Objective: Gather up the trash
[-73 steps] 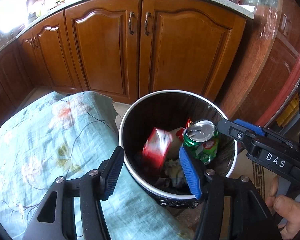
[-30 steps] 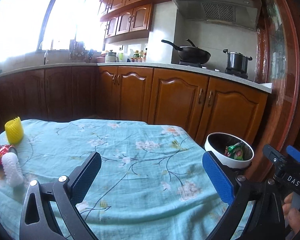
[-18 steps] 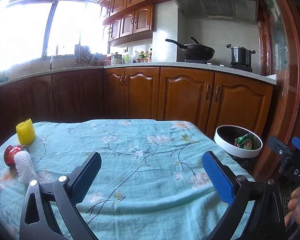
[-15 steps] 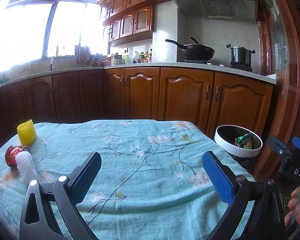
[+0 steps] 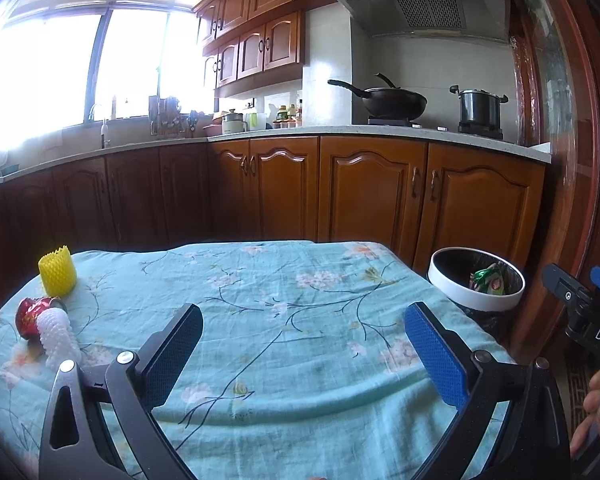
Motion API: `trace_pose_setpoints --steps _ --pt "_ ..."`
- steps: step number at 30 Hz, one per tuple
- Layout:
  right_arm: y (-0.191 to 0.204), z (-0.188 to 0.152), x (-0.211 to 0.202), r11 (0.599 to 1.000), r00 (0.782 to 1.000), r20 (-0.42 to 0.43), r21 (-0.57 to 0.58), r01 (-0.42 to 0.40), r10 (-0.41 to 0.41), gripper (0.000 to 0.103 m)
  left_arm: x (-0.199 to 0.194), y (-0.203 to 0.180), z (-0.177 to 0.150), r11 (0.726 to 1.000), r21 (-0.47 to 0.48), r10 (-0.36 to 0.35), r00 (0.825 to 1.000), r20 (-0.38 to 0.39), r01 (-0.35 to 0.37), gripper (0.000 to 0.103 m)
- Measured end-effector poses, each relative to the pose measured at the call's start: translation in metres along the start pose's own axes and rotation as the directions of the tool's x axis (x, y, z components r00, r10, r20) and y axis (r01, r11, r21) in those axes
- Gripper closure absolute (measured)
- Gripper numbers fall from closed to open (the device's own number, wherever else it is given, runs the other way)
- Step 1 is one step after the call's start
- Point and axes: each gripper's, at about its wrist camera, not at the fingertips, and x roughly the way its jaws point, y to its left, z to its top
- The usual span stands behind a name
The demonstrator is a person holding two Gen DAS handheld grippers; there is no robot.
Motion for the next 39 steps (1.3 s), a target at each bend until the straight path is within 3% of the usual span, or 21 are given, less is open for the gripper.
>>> trace_pose_setpoints --steps 39 --pt "0.0049 -0.0011 -0.0057 0.998 0.998 -0.002 0.012 -0.056 0.056 0.000 -0.0003 0.0034 0.0012 1.000 0.012 -0.007 1.000 0.002 0.007 0.001"
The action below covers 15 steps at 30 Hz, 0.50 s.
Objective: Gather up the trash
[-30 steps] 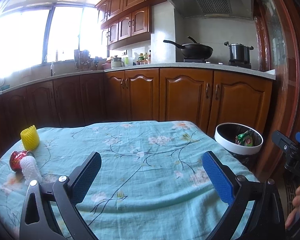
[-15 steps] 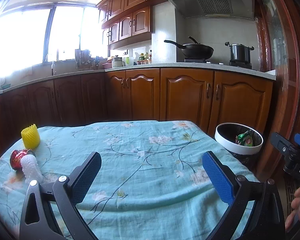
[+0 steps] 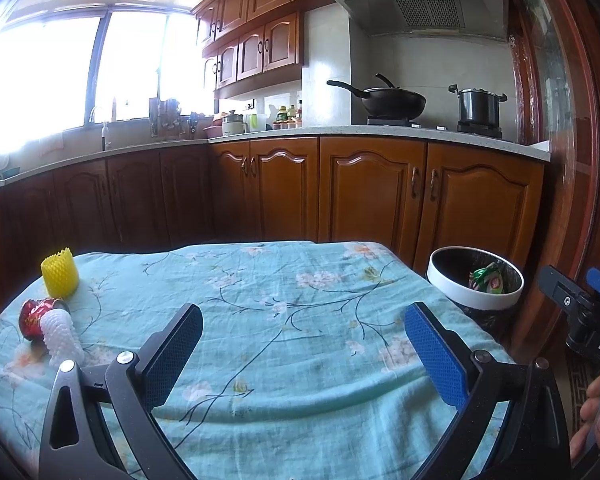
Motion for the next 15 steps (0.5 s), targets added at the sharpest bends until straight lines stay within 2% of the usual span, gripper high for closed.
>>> trace_pose_setpoints --steps 15 --pt "0.0015 0.0006 -0.0032 1.000 1.000 0.003 0.009 -0.006 0.006 0.000 0.0002 -0.0022 -0.0012 1.000 0.000 0.002 1.000 -0.001 -0.002 0.001"
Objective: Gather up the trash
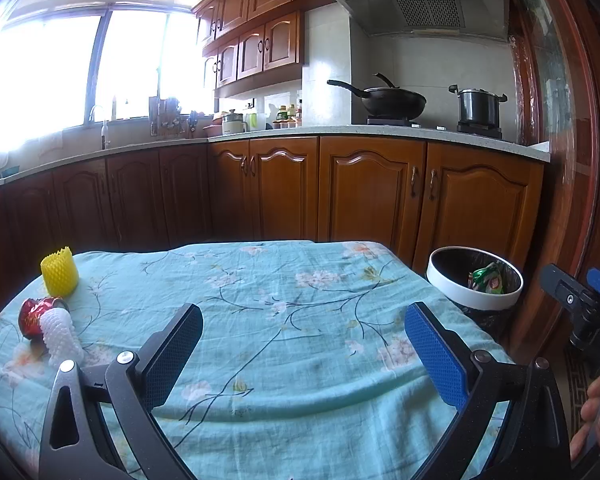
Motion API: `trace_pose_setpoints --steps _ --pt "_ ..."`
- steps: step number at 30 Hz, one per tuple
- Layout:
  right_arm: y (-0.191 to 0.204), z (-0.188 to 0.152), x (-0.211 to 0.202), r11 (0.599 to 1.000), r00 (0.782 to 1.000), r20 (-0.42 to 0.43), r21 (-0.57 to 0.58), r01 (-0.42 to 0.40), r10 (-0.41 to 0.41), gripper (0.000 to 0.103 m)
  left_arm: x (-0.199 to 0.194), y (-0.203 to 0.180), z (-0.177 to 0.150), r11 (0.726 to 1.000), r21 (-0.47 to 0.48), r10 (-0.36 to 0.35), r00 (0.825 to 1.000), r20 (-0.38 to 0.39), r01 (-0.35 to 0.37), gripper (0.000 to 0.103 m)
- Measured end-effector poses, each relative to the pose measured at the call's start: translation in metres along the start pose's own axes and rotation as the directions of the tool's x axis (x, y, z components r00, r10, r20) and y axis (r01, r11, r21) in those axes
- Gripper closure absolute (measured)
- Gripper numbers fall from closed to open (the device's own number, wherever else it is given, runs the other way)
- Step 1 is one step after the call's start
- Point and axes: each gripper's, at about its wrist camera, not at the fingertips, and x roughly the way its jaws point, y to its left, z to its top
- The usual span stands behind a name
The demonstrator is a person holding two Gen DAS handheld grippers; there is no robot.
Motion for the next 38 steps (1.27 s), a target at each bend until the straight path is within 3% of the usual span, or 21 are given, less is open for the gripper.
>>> trace_pose_setpoints --steps 18,38 --pt "0.000 0.000 0.002 1.000 1.000 -0.006 0.012 -0.011 0.012 0.000 0.002 -0.003 -0.002 1.000 -0.002 0.003 1.000 -0.010 -0.003 0.001" --pt "-0.002 0.000 0.022 0.998 0.998 -0.058 0.045 -0.032 0.035 0.000 0.016 0.001 0.007 1.000 -0.023 -0.020 0.997 -0.077 0.018 0.001"
